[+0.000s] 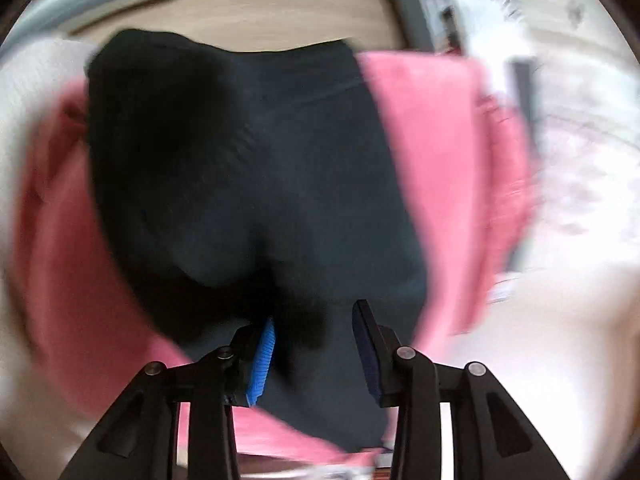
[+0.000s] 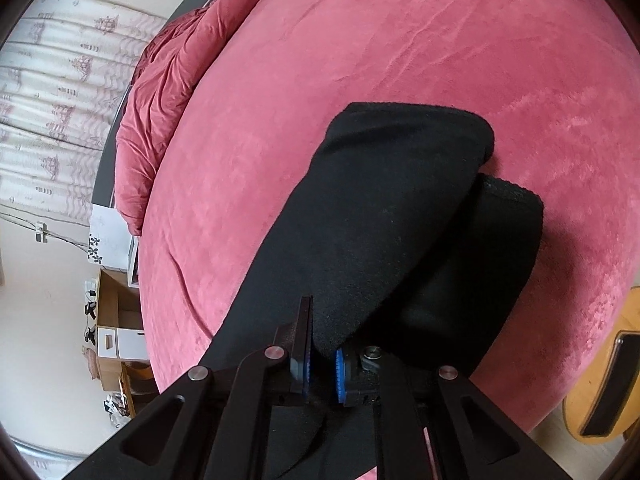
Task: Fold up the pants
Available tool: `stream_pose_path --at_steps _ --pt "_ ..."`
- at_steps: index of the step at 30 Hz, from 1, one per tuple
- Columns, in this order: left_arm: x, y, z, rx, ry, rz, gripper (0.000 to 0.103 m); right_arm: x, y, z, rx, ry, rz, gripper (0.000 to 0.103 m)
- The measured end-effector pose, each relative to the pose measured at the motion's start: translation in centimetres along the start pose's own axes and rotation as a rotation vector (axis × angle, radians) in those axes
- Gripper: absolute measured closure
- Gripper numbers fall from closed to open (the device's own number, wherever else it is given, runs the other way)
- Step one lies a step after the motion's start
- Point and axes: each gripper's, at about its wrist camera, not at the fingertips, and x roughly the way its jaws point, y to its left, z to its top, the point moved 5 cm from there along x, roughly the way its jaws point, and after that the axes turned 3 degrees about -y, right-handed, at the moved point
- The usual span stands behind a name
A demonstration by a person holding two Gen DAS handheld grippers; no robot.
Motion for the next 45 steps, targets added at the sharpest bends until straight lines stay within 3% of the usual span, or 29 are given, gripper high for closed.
stream_pose_path --at_steps 3,5,6,8,11,14,16,18,19,21,23,26,28,30,32,33,34,35,37,39,43,45 --pt "-0.4 2.8 0.4 -0.167 0.02 -0.044 0.068 0.2 -0.3 -0.1 0.006 -0.001 -0.014 0.092" --pt "-0.8 3.4 1.2 -0.167 0.022 -0.049 0.086 0.2 -0.4 0.0 0.008 -0.001 -0.03 0.094" --pt "-1.1 2.9 1.6 -0.134 0.013 -0.046 0.098 0.3 -0.5 0.0 0.012 -0.003 -0.034 0.095" --pt "-2.1 0.6 2.0 -0.058 -0.002 -0.082 0.097 0.2 -0.6 0.3 0.022 -0.015 -0.031 0.096" --pt "-5.3 -4.8 1.7 0.105 -0.017 -0.228 0.097 -0.6 0.3 0.7 0.015 -0.051 0.008 0.096" --pt "-10.5 -8.8 -0.4 0.31 -0.087 -0.387 0.097 -2.1 1.7 1.1 0.002 -0.112 0.095 0.096" --pt "-12.5 -7.1 -1.9 0.394 -0.12 -0.378 0.097 -2.4 1.6 0.9 -0.027 -0.115 0.084 0.096" --pt "-12.1 -3.5 -2.7 0.416 -0.138 -0.308 0.097 -1.5 0.3 0.3 -0.023 -0.072 0.035 0.096" --pt "-10.5 0.3 -2.7 0.399 -0.127 -0.199 0.097 -0.9 -0.7 0.1 -0.008 -0.05 0.012 0.096" --pt "-8.0 6.4 -2.0 0.301 -0.085 -0.075 0.097 0.5 -2.4 -0.7 0.032 -0.008 -0.006 0.096" --pt "-5.9 10.2 -2.4 0.213 -0.04 -0.085 0.097 1.1 -3.2 -1.2 0.037 0.002 -0.007 0.096" --pt "-6.3 9.8 -3.3 0.265 -0.106 -0.131 0.095 0.7 -3.5 -1.2 0.067 -0.01 0.046 0.092" --pt "-7.4 9.6 -3.1 0.309 -0.133 -0.146 0.079 0.4 -3.4 -0.9 0.066 -0.013 0.061 0.091" --pt "-6.7 8.9 -3.2 0.293 -0.129 -0.155 0.073 0.0 -3.6 -0.5 0.072 -0.038 0.072 0.088" --pt "-6.7 9.3 -2.0 0.233 -0.112 -0.168 0.075 0.2 -3.4 -0.1 0.091 -0.05 0.068 0.087" --pt "-6.3 9.3 -0.3 0.199 -0.109 -0.178 0.08 0.3 -3.3 0.1 0.1 -0.046 0.059 0.087" --pt "-6.4 9.9 -0.3 0.158 -0.105 -0.164 0.094 0.6 -2.8 0.5 0.084 -0.039 0.025 0.088" --pt "-5.1 8.0 -0.5 0.136 -0.094 -0.161 0.098 0.7 -2.2 0.8 0.061 -0.035 -0.01 0.095" --pt "-5.1 8.1 -0.3 0.053 -0.077 -0.221 0.097 0.8 0.2 1.8 0.016 -0.027 -0.044 0.095" --pt "-5.5 4.4 0.4 0.04 -0.084 -0.258 0.097 0.1 4.0 3.4 -0.041 -0.044 -0.031 0.096" --pt "-9.0 0.3 0.7 0.107 -0.111 -0.363 0.097 -3.9 11.4 5.2 -0.175 -0.144 0.149 0.096" --pt "-10.1 -0.2 0.7 0.152 -0.141 -0.386 0.097 -6.5 13.1 4.7 -0.266 -0.205 0.227 0.096"
